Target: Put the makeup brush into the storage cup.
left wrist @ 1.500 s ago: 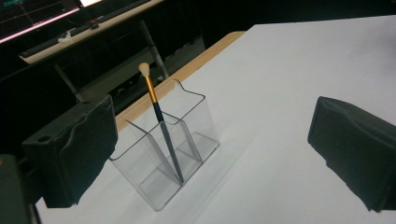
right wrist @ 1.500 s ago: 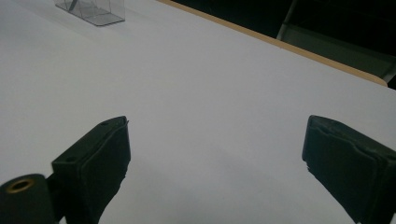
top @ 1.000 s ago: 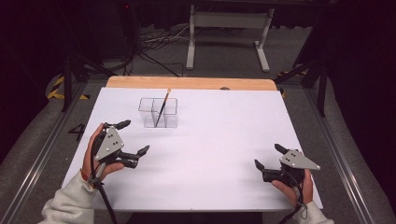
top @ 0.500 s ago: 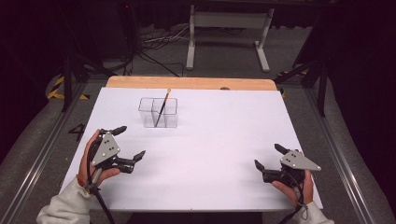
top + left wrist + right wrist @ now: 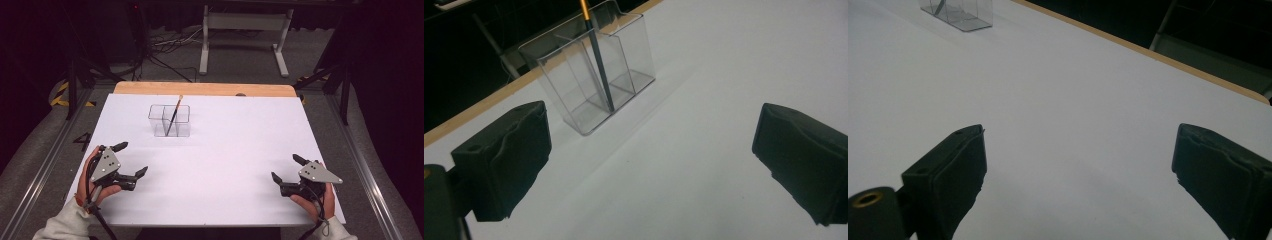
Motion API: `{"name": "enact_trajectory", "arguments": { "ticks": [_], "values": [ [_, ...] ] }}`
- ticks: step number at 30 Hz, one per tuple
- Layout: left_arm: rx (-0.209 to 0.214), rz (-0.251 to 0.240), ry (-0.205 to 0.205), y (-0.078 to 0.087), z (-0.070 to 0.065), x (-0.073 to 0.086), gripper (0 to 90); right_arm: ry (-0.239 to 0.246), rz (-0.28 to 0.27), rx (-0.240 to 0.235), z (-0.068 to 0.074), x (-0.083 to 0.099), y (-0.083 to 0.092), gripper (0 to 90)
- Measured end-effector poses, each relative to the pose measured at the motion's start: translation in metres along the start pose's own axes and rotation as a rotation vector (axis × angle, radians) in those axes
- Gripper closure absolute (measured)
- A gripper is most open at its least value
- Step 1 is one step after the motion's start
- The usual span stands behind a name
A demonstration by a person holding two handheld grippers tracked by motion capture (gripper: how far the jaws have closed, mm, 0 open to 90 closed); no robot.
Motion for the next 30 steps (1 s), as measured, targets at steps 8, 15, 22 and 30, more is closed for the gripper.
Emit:
{"name": "enact_trajectory", "arguments": {
  "ticks": [8, 15, 22, 30],
  "values": [
    [-0.002, 0.013, 0.054, 0.004, 0.007, 0.018, 3.4, 0.002, -0.001, -0.004, 0.001, 0.000, -0.001, 7.9],
    [0.001, 0.031, 0.094, 0.007, 0.011, 0.032, 3.8, 0.003, -0.002, -0.004, 0.002, 0.000, -0.001, 7.9],
    [0.008, 0.023, 0.140, 0.011, 0.011, 0.042, 3.9, 0.004, 0.000, -0.011, 0.003, 0.000, -0.002, 7.8],
    [0.053, -0.002, 0.178, 0.016, 0.005, 0.047, 4.6, 0.000, -0.004, -0.018, 0.002, -0.001, -0.004, 7.7]
  ]
}}
Point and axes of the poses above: each handheld gripper's, and its own axes: y roughly backward along the jaws, x roughly out of its underside, z roughly to its left, the point moved 5 cm from there along -y, roughly forward along the jaws, and after that the axes turned 2 degrees about z, right-handed, at the moved point
